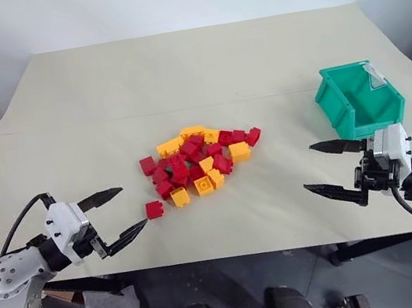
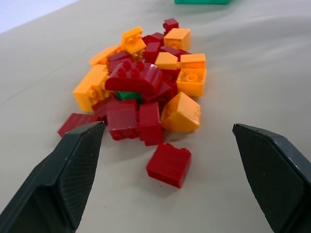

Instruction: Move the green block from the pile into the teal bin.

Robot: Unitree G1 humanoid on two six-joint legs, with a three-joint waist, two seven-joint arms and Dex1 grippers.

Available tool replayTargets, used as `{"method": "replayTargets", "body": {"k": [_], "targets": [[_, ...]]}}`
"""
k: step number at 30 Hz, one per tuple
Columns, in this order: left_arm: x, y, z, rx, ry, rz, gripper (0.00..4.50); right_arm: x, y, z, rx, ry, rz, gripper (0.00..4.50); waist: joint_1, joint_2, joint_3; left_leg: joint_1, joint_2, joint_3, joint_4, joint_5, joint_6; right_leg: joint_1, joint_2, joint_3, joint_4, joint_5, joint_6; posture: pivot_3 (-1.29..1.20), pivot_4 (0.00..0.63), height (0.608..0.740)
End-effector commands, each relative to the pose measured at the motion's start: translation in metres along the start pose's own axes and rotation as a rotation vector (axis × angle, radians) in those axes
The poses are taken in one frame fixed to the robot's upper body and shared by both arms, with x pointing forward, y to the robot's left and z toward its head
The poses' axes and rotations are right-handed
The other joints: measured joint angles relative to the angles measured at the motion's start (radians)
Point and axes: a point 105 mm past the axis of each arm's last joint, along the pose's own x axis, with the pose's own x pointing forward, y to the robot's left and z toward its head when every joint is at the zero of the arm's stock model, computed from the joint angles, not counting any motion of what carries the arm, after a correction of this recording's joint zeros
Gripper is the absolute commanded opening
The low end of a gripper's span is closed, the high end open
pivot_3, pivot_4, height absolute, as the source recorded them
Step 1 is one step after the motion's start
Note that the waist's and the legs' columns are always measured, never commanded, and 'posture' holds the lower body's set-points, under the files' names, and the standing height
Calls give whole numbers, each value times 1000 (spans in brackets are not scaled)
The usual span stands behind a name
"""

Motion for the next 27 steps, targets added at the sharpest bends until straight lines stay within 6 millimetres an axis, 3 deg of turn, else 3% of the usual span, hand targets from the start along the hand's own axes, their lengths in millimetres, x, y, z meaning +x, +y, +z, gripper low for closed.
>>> {"method": "replayTargets", "body": {"k": [1, 9, 15, 19, 22, 27], "targets": [[1, 3, 7, 36, -20, 26, 4500, 1, -2, 7, -38, -21, 7, 4459, 0, 0, 0, 0, 0, 0, 0, 0, 0, 0, 0, 0, 0, 0, 0, 0, 150, 740], [-7, 0, 11, -34, -66, 59, 4500, 19, -1, 10, -21, -83, 38, 4459, -4, 0, 0, 0, 1, 0, 1, 0, 0, 0, 0, 0, 1, 0, 0, 0, 150, 740], [-30, 7, 0, -73, -35, 184, 4500, 33, 0, 19, -34, -118, 71, 2555, -2, 0, 0, 0, 0, 0, 1, 0, 0, 0, 0, 0, 1, 0, 0, 0, 150, 740], [-50, 6, -15, -124, 1, 243, 4500, 37, -1, 27, -54, -134, 78, 2555, -3, 0, 0, 0, 1, 0, 1, 0, 0, 0, 0, 0, 1, 0, 0, 0, 150, 740], [-56, 4, -21, -143, 34, 251, 3964, 35, 1, 31, -63, -137, 84, 2501, 1, 0, 0, 0, 1, 0, 2, -1, 0, 0, 0, 0, 0, 0, 0, 0, 150, 740], [-49, 0, -18, -136, 23, 200, 2453, 28, 0, 34, -41, -138, 70, 2501, 4, 0, 0, 0, 0, 0, 3, -2, 1, 0, 0, 0, 0, 0, 0, 0, 150, 740]]}}
